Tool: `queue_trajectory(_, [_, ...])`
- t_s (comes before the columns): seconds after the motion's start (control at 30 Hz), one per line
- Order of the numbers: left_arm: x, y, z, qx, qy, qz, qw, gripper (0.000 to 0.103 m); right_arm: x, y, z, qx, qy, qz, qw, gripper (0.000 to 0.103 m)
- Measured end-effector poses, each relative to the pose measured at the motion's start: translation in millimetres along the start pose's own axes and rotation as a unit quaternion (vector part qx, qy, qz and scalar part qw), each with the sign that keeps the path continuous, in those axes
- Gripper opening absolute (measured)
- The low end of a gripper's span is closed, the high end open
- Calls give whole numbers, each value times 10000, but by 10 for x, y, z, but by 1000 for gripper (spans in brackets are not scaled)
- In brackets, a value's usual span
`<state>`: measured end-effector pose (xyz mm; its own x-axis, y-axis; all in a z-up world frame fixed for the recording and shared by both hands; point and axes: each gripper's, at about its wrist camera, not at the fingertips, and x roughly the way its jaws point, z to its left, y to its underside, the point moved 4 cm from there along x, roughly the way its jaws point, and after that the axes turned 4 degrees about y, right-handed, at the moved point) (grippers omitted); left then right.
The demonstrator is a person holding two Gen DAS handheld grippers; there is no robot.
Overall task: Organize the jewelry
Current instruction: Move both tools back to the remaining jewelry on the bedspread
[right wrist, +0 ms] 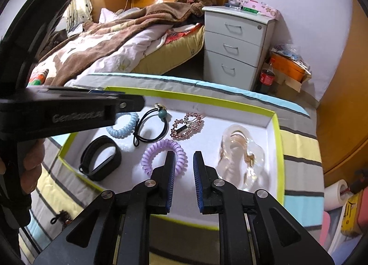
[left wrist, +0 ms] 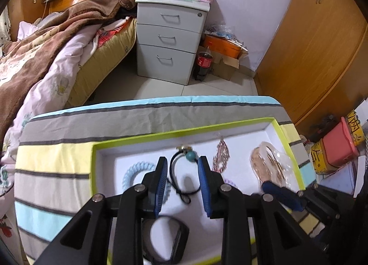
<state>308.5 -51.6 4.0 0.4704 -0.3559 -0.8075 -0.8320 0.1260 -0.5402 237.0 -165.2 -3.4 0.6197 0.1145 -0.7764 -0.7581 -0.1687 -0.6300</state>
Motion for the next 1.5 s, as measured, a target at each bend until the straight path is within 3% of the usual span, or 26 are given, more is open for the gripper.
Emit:
queue_trajectory(0.67, [-882, 823, 73, -170, -134, -483, 9986, 37, -631, 458, 105, 292, -218, -302, 9989, 17])
queue_trajectory(0.8, [-995, 1027, 146, -320, -151, -575, 9977, 45, -643, 586, 160, 386, -343, -285, 9983, 20])
queue_trajectory(0.9, [-1076, 1191, 210, -422, -193, -654, 9968, 48, -646, 687, 231, 448, -523, -275, 9972, 35])
queue_trajectory(0.97, [-1109, 1285, 258, -478, -203, -684, 9963, 55, -642, 751, 287, 493, -648, -248, 9964, 35])
queue_trajectory(1.5, [-1265, 1841, 616, -930, -261, -853, 9917, 67, -535, 1035, 454, 1039, -1088, -135, 9885, 37])
